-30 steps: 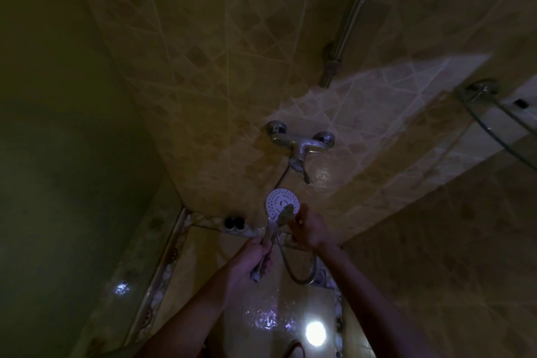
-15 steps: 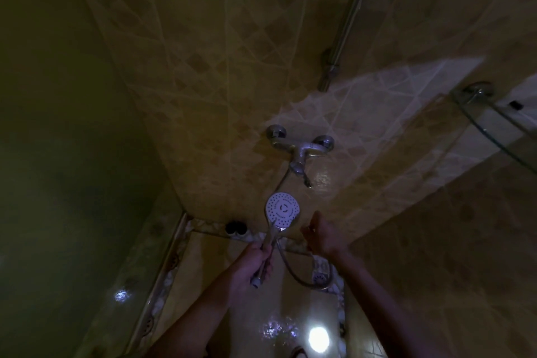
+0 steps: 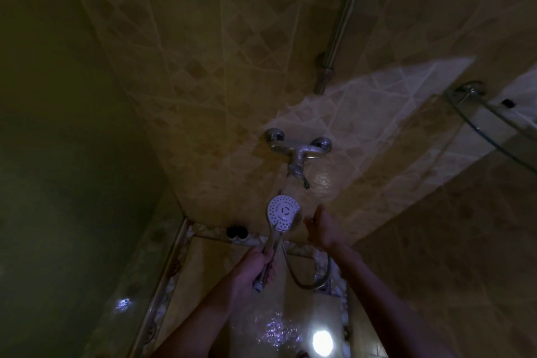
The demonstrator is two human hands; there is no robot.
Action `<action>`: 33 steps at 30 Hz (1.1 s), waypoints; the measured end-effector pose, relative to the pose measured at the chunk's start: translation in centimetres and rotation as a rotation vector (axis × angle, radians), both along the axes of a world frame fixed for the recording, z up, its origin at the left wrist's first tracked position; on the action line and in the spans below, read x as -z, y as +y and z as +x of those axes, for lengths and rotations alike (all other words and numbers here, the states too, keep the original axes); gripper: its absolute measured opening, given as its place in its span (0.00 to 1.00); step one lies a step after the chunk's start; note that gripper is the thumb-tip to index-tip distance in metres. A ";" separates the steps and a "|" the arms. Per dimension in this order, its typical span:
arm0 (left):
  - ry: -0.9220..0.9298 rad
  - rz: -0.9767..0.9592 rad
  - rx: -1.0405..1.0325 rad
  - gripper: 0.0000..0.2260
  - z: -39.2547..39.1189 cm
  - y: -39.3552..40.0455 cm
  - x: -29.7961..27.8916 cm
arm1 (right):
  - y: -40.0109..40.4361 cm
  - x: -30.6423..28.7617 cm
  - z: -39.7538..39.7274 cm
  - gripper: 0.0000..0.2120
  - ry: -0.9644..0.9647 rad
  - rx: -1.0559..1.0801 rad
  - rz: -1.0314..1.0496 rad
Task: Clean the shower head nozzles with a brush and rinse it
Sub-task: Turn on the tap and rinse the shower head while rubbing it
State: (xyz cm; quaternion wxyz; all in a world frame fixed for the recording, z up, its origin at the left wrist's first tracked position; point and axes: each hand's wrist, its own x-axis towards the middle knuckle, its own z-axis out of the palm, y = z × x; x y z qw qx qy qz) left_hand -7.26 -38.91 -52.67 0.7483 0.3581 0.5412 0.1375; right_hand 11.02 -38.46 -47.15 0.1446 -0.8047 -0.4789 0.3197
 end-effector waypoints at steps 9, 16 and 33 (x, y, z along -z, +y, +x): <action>-0.011 -0.032 -0.012 0.09 -0.3 -0.2 0.3 | -1.7 0.6 -2.1 0.08 0.028 -0.102 0.010; -0.014 -0.007 0.006 0.06 -0.6 -0.4 -0.2 | 0.8 -1.0 -1.7 0.10 -0.001 -0.056 -0.003; 0.006 0.003 0.038 0.08 0.1 0.1 -0.7 | 0.9 -0.3 -2.3 0.09 0.026 -0.056 -0.002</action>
